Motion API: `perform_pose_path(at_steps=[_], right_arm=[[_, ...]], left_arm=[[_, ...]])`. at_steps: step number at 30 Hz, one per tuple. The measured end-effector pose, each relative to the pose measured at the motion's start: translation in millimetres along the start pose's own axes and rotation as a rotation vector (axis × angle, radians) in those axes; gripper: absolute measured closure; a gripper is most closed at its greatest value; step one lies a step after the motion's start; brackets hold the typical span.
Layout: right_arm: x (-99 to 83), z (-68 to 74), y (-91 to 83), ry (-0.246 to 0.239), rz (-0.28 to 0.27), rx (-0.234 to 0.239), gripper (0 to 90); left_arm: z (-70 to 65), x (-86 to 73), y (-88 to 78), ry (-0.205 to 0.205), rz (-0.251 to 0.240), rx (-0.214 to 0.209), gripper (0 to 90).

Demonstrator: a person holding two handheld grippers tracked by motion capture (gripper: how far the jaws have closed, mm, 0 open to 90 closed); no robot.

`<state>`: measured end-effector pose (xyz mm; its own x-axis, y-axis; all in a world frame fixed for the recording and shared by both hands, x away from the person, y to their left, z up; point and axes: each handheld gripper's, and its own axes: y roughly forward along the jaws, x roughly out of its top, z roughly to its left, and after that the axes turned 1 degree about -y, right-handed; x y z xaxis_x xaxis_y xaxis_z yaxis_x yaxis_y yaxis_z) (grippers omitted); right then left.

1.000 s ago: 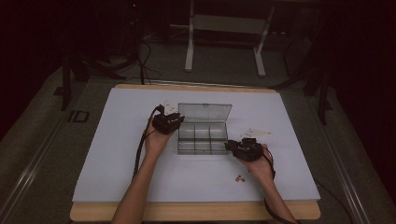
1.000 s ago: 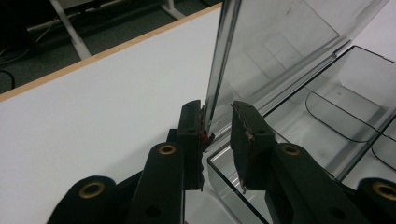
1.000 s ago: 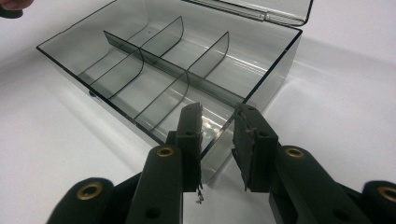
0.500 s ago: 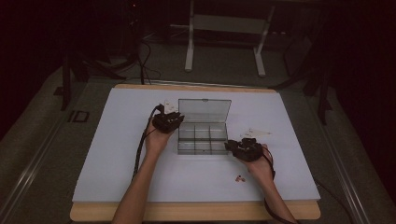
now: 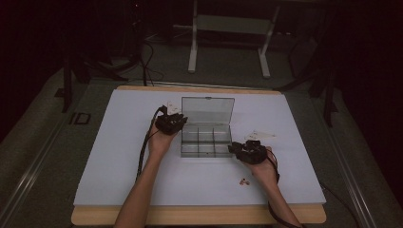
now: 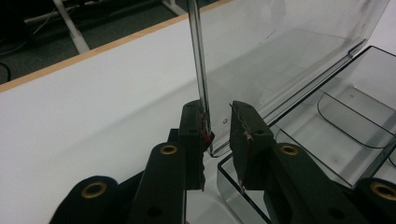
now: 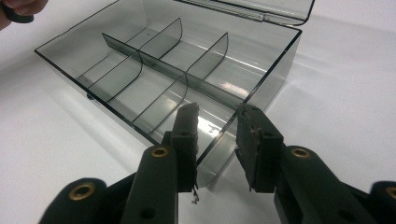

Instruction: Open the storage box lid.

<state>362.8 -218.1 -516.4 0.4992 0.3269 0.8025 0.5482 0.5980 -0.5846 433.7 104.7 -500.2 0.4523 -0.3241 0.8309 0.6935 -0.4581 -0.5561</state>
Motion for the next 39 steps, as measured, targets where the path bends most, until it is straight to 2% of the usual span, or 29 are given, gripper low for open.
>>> perform_pose_path(at_steps=[7, 15, 25, 33, 39], right_arm=[[0.8, -0.1, -0.7, 0.001, -0.004, -0.032, 64.5], [1.0, -0.4, -1.4, 0.008, -0.008, -0.025, 61.4], [1.5, 0.9, 0.0, -0.004, 0.013, -0.017, 66.1], [1.8, 1.8, 1.0, -0.002, 0.015, -0.025, 65.3], [2.4, 1.2, 2.6, 0.016, 0.020, -0.012, 65.2]], left_arm=[[1.1, 0.5, 2.4, -0.008, 0.007, 0.004, 75.1], [3.0, 0.6, 5.9, -0.015, 0.015, 0.005, 74.9], [5.3, -0.7, 8.4, -0.028, 0.026, -0.002, 74.9], [6.9, -1.4, 9.5, -0.049, 0.029, -0.010, 74.6], [7.7, 0.2, 10.0, -0.051, 0.043, -0.013, 74.3]])
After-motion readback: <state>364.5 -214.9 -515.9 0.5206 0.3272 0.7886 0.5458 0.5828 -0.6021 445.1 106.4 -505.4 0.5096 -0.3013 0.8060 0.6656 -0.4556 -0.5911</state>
